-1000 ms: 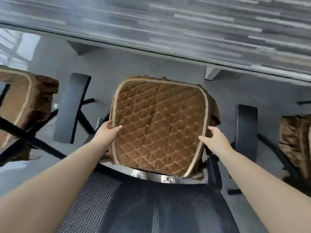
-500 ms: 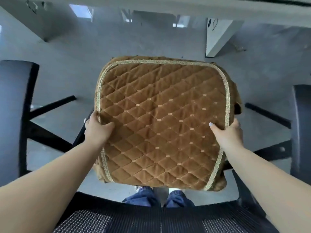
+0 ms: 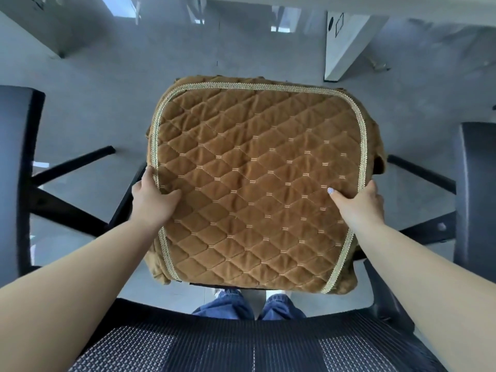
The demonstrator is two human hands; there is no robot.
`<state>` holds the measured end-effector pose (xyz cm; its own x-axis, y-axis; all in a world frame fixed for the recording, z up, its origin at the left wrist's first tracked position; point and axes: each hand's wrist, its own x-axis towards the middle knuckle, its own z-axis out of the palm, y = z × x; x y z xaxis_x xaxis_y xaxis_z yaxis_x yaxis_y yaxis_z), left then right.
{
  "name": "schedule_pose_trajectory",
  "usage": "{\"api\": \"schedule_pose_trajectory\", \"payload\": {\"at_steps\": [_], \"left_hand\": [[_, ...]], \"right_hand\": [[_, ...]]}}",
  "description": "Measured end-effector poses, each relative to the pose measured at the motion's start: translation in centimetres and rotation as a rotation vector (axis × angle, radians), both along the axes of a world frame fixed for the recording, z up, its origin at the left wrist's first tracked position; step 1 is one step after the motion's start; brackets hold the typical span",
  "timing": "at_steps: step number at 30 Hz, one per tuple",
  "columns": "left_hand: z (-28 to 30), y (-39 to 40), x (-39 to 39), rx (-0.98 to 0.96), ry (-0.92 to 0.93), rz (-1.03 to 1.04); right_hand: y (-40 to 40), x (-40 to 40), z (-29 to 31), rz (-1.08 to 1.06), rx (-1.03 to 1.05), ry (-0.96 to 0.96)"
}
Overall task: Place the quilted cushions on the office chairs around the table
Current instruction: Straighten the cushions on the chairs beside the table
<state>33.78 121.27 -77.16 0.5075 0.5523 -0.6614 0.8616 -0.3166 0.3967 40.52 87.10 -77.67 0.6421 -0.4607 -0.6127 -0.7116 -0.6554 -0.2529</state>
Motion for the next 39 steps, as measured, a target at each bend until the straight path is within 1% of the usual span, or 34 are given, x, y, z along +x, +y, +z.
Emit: {"api": "schedule_pose_trajectory", "payload": {"at_steps": [4, 6, 8, 11, 13, 16, 19, 20, 23, 27, 30, 32, 36, 39], "left_hand": [[0.5, -0.4, -0.6, -0.007, -0.018, -0.023], [1.3, -0.6, -1.2, -0.023, -0.028, -0.002], [2.5, -0.7, -1.8, -0.044, -0.034, 0.018], [5.2, -0.8, -3.0, -0.083, -0.08, 0.035], [7.5, -0.8, -4.3, -0.13, -0.088, 0.047], [12.1, -0.5, -7.6, -0.211, -0.099, 0.131], [18.2, -0.9, -12.0, -0.284, -0.142, 0.307], [19.9, -1.3, -13.1, -0.313, -0.155, 0.333], [24.8, -2.5, -17.1, -0.33, -0.206, 0.366], [29.9, -1.6, -22.4, -0.306, -0.283, 0.374], [32.8, 0.8, -26.4, -0.254, -0.337, 0.434], [34.4, 3.3, -30.4, -0.213, -0.371, 0.517], [36.7, 8.0, -37.0, -0.185, -0.441, 0.628], [38.6, 12.1, -42.2, -0.172, -0.486, 0.669]], "right_hand": [[-0.3, -0.1, -0.2, 0.009, 0.032, -0.017], [-0.2, -0.3, 0.3, 0.026, 0.056, -0.03], [0.0, -0.9, 0.9, 0.092, 0.069, -0.046], [0.5, -2.6, 3.0, 0.246, 0.088, -0.068], [1.1, -3.9, 4.7, 0.302, 0.17, -0.035], [3.1, -6.0, 8.4, 0.363, 0.339, 0.072], [6.2, -8.3, 14.4, 0.493, 0.418, 0.138], [7.2, -9.1, 16.2, 0.536, 0.43, 0.143], [10.7, -11.5, 22.1, 0.696, 0.484, 0.106], [16.0, -14.6, 27.8, 0.854, 0.577, 0.063], [20.2, -17.3, 30.5, 0.956, 0.626, 0.001], [23.7, -20.3, 32.4, 1.011, 0.688, -0.022], [29.2, -25.6, 34.7, 1.077, 0.745, -0.036], [33.7, -30.0, 36.4, 1.081, 0.78, -0.059]]}}
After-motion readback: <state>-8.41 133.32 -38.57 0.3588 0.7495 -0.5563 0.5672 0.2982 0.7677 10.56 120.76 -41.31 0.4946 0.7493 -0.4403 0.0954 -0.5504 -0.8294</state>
